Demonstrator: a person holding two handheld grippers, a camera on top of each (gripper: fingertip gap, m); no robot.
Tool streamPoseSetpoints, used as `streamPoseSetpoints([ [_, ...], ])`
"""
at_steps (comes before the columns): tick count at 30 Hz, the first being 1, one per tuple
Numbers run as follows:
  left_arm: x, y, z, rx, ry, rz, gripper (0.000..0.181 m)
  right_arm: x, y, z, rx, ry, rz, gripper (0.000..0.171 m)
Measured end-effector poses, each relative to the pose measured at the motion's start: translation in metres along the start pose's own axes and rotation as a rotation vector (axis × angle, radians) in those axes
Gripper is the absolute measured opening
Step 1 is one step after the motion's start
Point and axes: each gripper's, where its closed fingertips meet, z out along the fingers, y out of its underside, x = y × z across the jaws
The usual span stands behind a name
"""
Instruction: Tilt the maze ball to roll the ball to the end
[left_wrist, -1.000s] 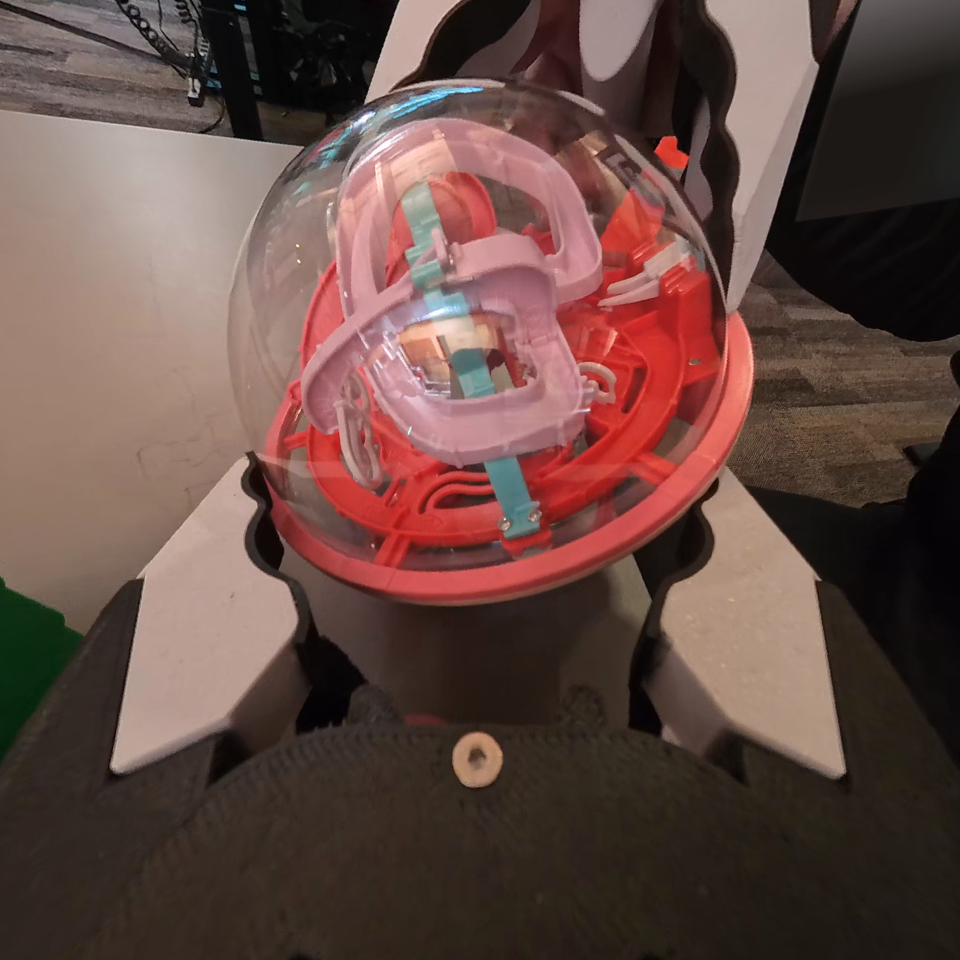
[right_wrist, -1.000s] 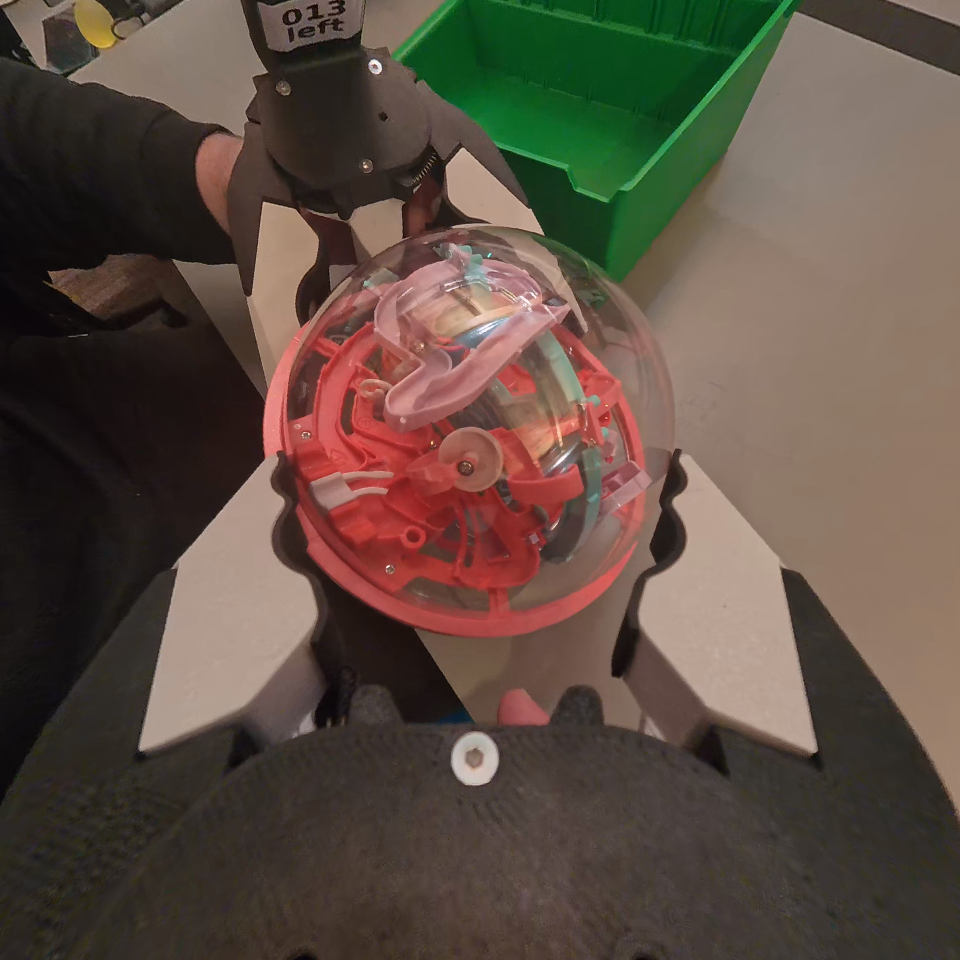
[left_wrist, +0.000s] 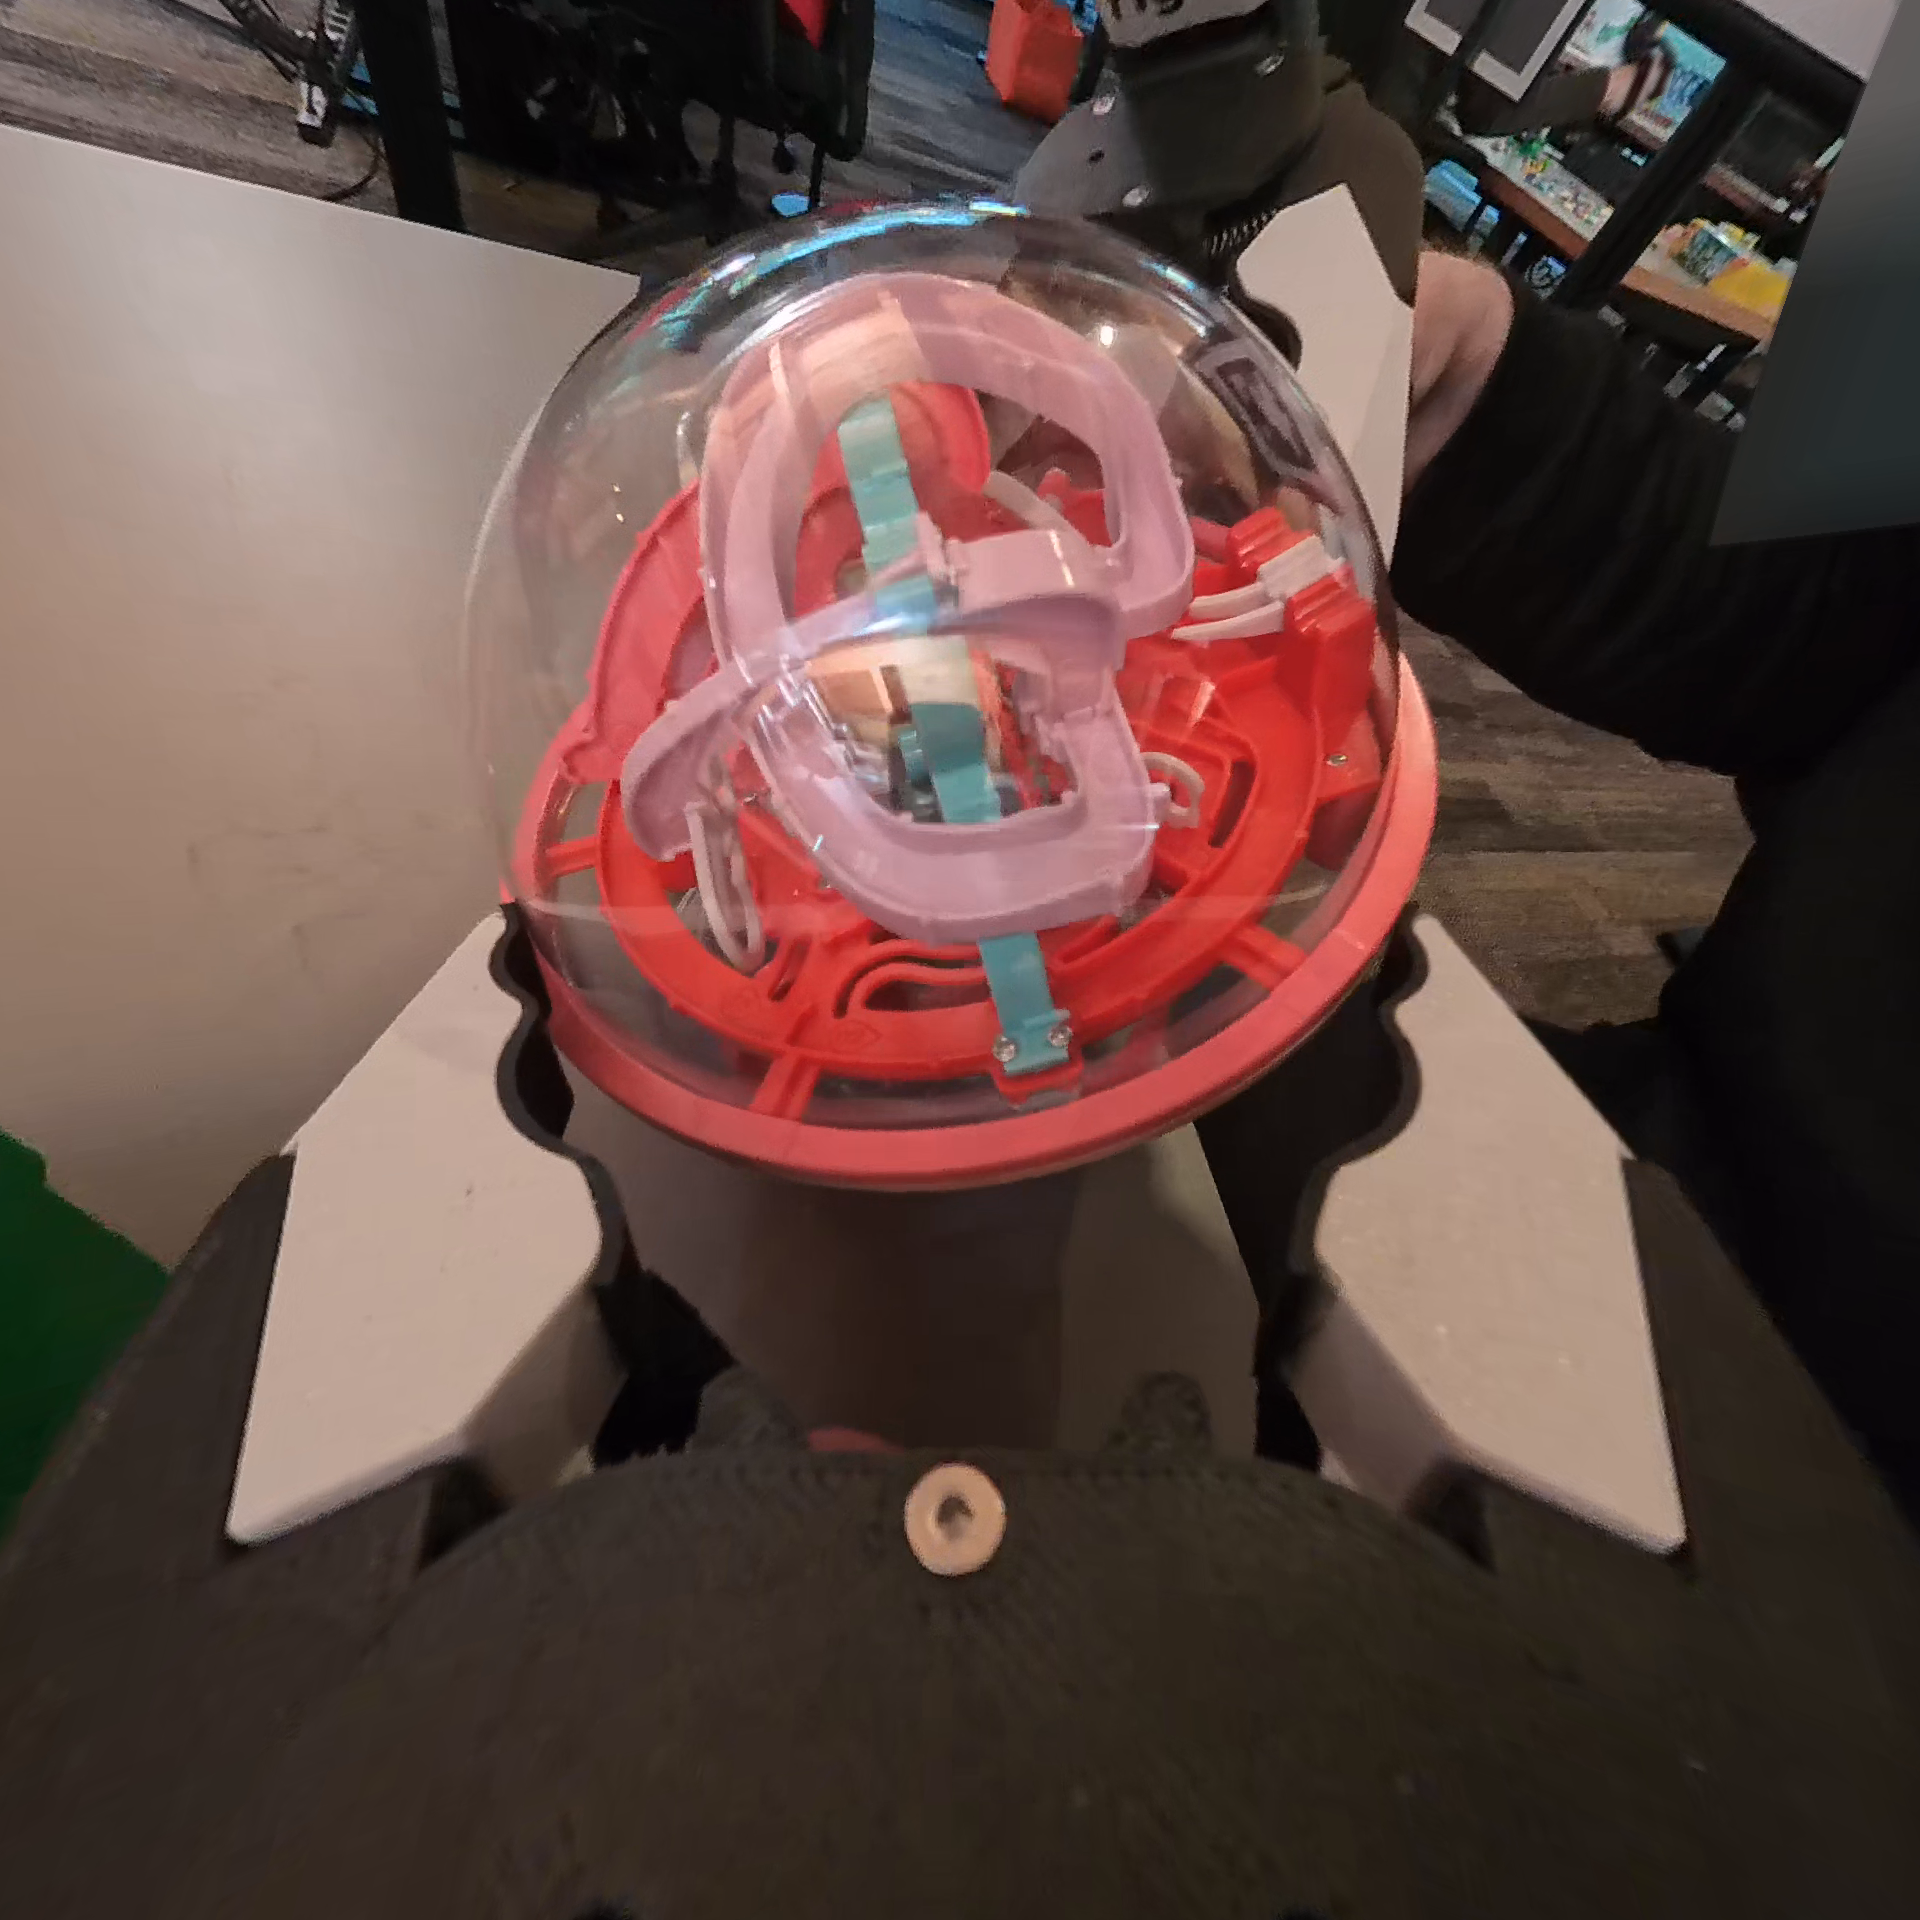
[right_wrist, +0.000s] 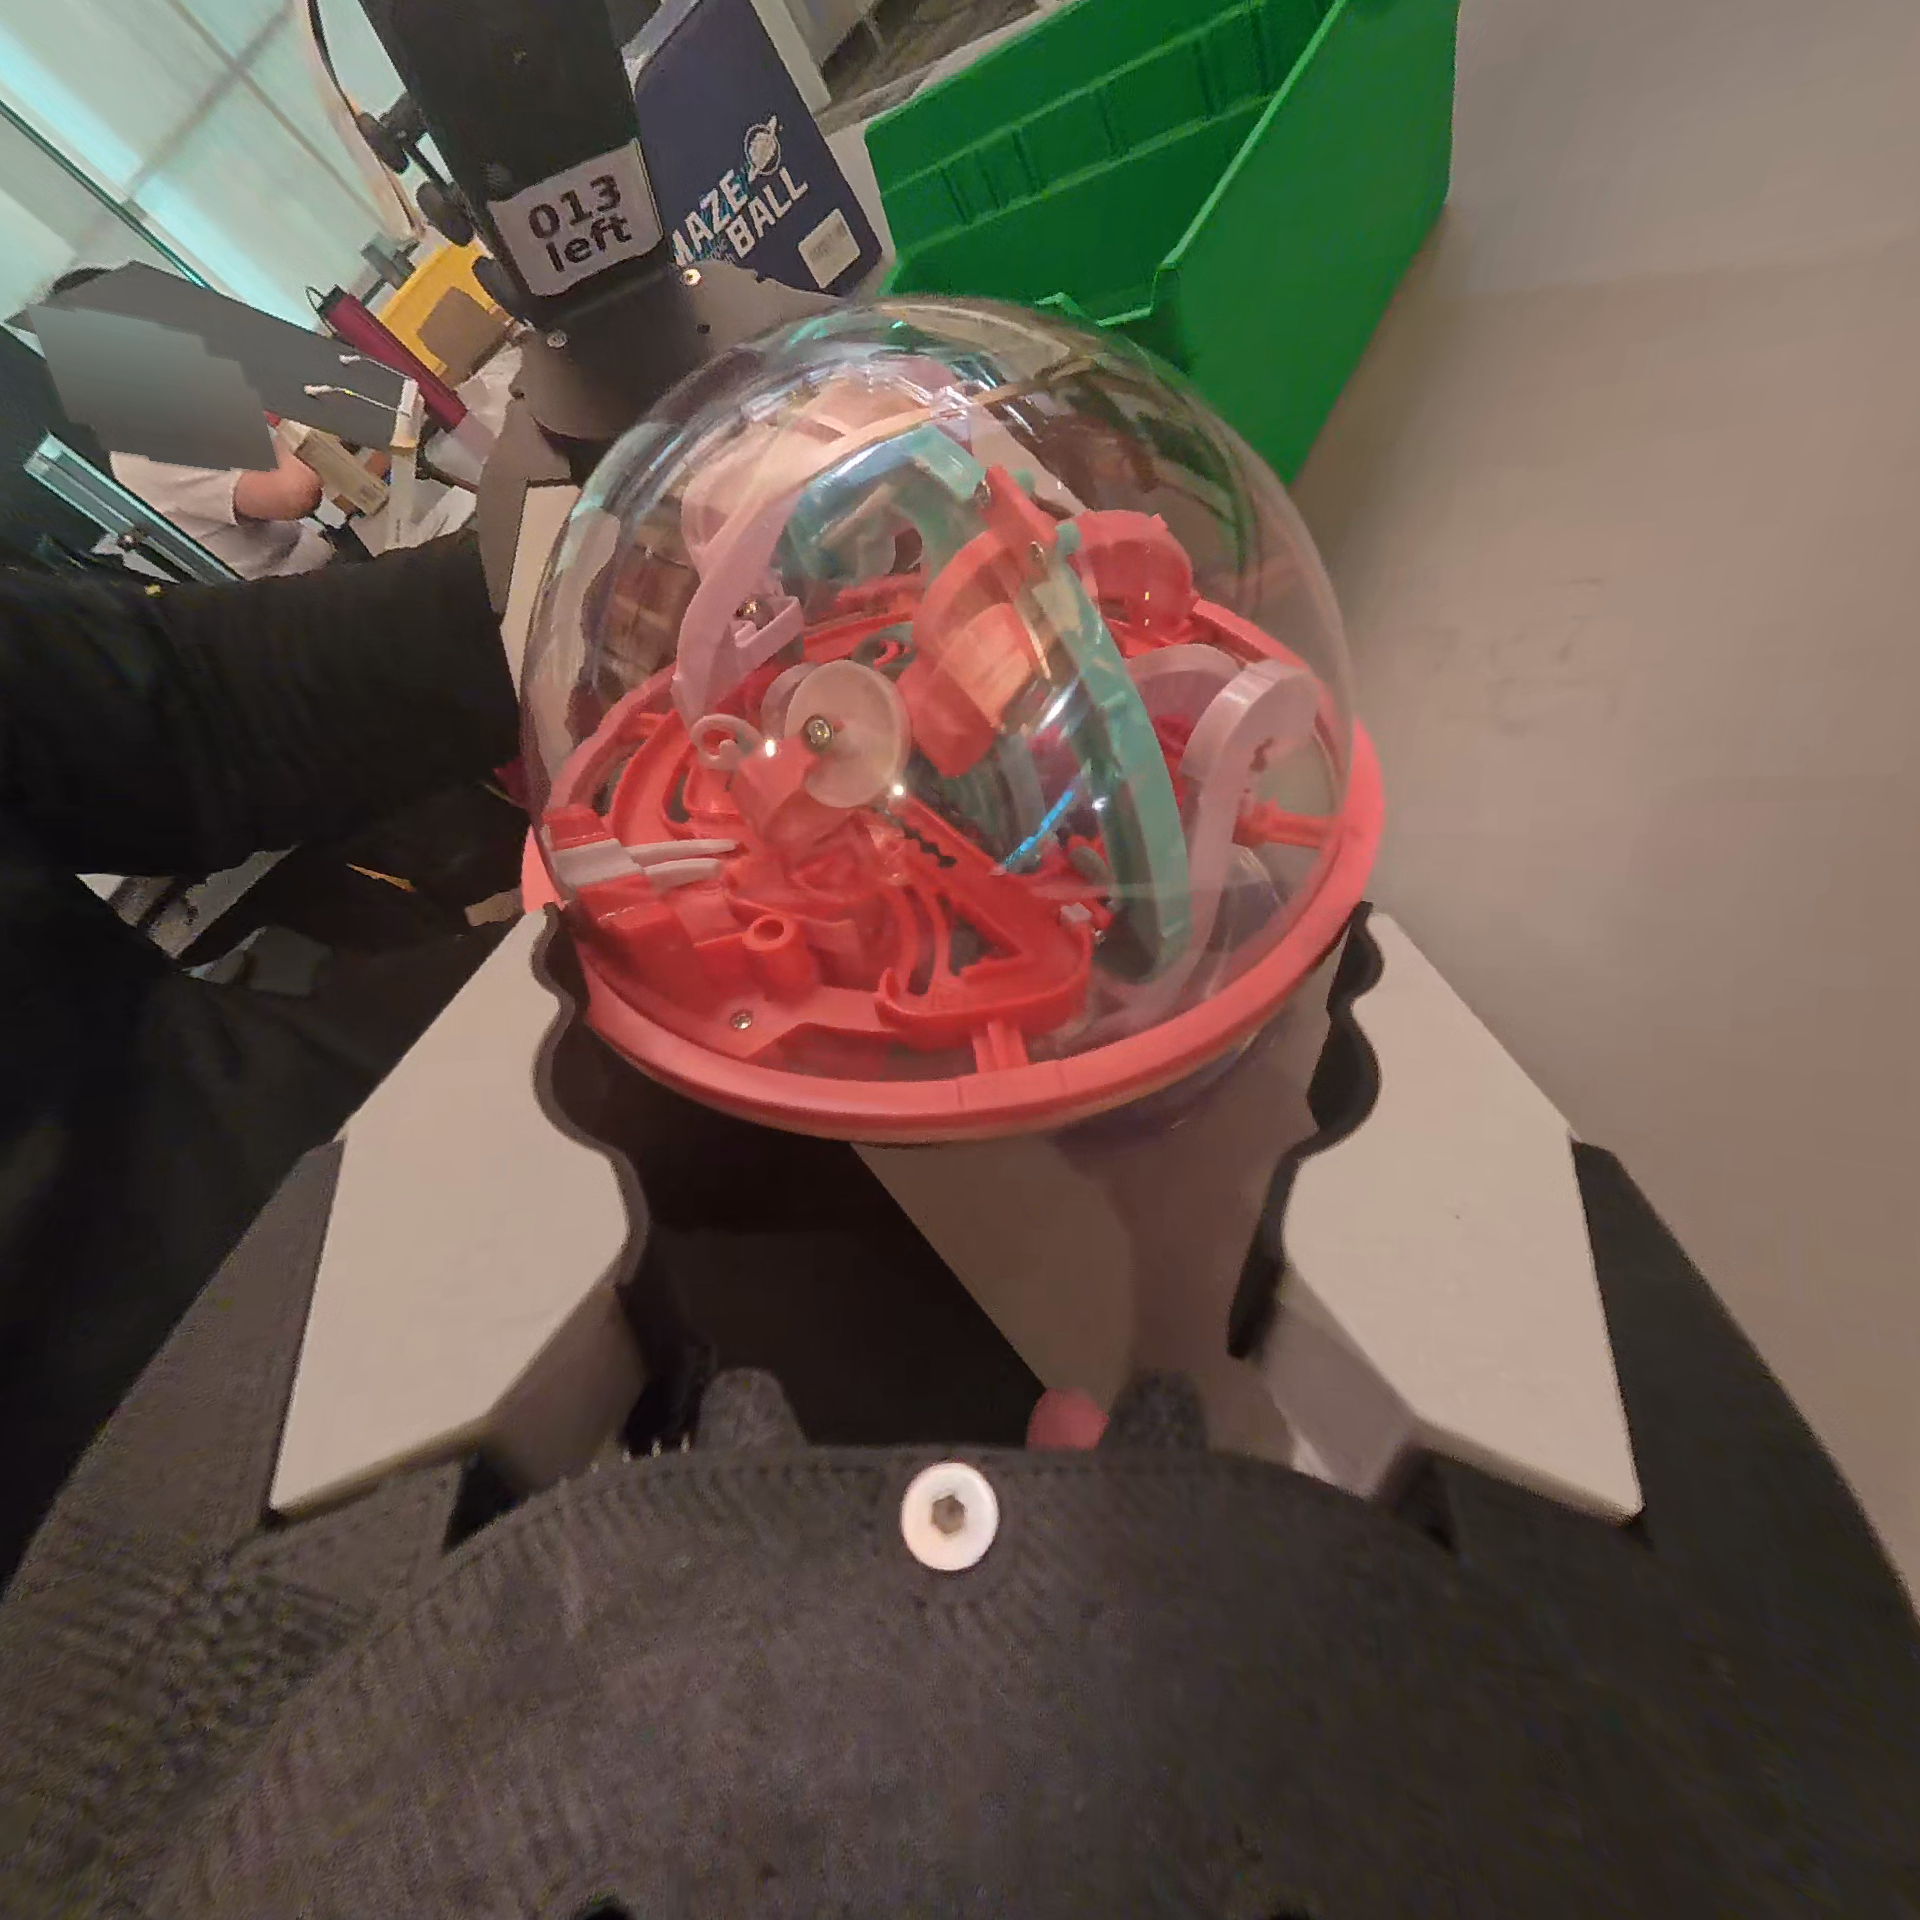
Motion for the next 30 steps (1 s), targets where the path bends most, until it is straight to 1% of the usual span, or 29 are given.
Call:
streamPoseSetpoints([
  [18,-0.003,0.018,0.011,-0.116,-0.077,0.094,0.15,0.001,-0.01,-0.008,-0.082,0.106,-0.219,0.138],
  [30,-0.007,0.028,0.019,-0.165,-0.107,0.095,0.15,0.001,-0.018,-0.009,-0.131,0.125,-0.278,0.138],
])
